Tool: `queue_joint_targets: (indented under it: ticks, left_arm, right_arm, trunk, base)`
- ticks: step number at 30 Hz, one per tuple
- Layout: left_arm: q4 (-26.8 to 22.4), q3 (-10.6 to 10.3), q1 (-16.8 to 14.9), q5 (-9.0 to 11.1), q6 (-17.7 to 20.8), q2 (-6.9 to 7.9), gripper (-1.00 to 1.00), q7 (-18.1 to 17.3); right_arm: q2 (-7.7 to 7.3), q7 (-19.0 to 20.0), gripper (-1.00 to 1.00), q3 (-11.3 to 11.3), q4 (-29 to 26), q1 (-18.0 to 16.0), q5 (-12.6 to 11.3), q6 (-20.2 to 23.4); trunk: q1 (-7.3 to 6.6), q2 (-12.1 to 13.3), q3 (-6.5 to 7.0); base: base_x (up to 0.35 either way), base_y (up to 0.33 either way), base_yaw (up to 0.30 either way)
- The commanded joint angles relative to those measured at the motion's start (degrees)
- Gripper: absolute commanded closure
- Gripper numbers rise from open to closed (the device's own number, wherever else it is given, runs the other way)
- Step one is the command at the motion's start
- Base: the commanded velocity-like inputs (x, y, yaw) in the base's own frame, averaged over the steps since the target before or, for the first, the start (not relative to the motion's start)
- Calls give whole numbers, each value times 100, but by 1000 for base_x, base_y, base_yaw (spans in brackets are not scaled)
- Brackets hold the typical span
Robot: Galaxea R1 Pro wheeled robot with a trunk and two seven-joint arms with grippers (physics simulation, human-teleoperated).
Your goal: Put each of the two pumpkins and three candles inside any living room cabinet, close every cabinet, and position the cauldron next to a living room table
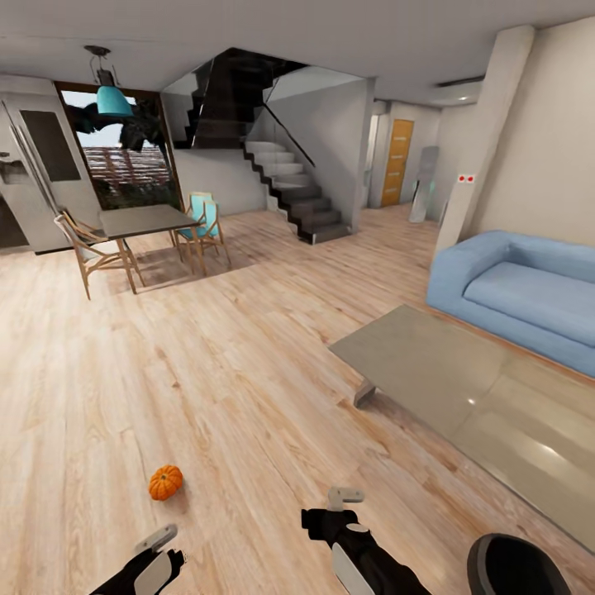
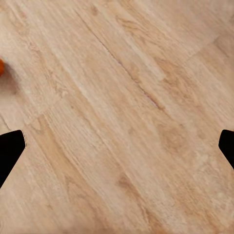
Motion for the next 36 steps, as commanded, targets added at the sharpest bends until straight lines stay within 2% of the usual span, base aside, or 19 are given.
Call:
queue_joint_targets:
  ticks: [1, 9, 16, 18, 20, 22, 26, 31, 36]
  left_arm:
    - [-7, -48, 0, 31, 22, 4, -100, 40]
    - [93, -44, 8, 49, -3, -32, -100, 46]
    - [168, -41, 16, 57, 39, -69, -100, 69]
    - [378, -43, 17, 49, 24, -92, -100, 78]
    - [721, -45, 17, 26, 2, -63, -100, 82]
    - [855, -52, 42, 3, -7, -31, -100, 78]
    - [935, -56, 235, -12, -139, -6, -100, 70]
    - [971, -49, 524, 80, -640, -66, -100, 59]
    - [975, -48, 843, 73, -754, -34, -100, 58]
  right_arm:
    - [-3, -51, -100, 37, -11, -4, -46, 18]
    - [-10, -41, -100, 36, 36, -4, -46, -62]
    - [-33, -26, -100, 40, 311, -4, -46, -284]
    - [-37, 5, -100, 40, 354, -5, -46, -361]
    - [-36, 59, -100, 40, 375, -5, -46, -417]
    - [-41, 77, -100, 40, 381, -4, -46, -433]
    - [-40, 87, -100, 40, 385, -4, -46, -441]
    - [-36, 90, -100, 40, 385, -4, -46, -444]
    - [-41, 90, -100, 40, 385, -4, -46, -444]
  trunk:
    - [-23, 38, 19]
    - [-198, 359, 212]
    - [-198, 359, 255]
    - [-198, 359, 267]
    - [-198, 359, 279]
    - [-198, 359, 292]
    - [-198, 359, 316]
    - [-198, 359, 347]
    - [-198, 359, 377]
  base:
    - [0, 0, 225]
    - [0, 0, 225]
    - [0, 0, 225]
    - [0, 0, 225]
    - [0, 0, 225]
    - [0, 0, 225]
    - [0, 0, 225]
    - [0, 0, 225]
    - [0, 0, 225]
